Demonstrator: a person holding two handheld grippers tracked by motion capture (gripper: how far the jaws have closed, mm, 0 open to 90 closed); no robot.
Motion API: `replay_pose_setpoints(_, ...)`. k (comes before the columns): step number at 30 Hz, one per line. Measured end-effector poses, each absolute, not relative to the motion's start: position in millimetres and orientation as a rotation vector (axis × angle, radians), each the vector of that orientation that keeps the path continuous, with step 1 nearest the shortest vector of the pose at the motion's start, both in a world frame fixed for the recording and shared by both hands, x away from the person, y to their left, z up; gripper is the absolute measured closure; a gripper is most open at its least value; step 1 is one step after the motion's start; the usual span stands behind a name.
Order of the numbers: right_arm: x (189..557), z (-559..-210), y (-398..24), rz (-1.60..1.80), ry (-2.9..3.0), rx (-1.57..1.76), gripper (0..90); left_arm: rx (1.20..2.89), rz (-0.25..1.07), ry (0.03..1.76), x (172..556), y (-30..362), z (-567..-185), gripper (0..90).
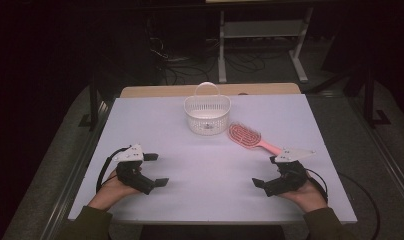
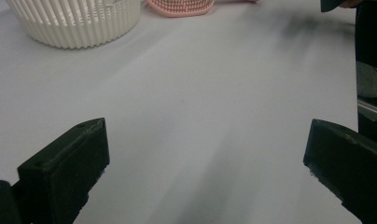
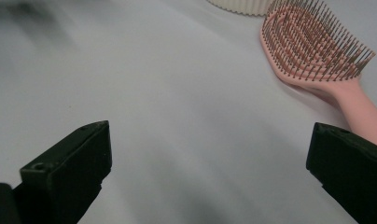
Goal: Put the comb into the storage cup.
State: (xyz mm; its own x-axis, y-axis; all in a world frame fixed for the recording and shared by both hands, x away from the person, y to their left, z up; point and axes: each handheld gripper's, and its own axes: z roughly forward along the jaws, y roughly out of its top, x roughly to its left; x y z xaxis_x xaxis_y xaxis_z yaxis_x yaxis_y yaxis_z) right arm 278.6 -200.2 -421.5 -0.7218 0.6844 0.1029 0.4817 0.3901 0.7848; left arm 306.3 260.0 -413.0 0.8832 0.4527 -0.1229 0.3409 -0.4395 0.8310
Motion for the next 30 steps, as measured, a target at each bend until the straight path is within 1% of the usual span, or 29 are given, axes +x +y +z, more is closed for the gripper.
replay_pose_setpoints(15,276.4,-418.8,-200.5,1.249,2.409,1.022,0.0,2.071,0.141,0.573,306.1,259.7,-414.0,0.0)
replay_pose_setpoints(30,277.5,-413.3,-200.4,1.252,2.395,1.023,0.0,2.039,0.139,0.581,306.0,262.5,-411.3,0.0)
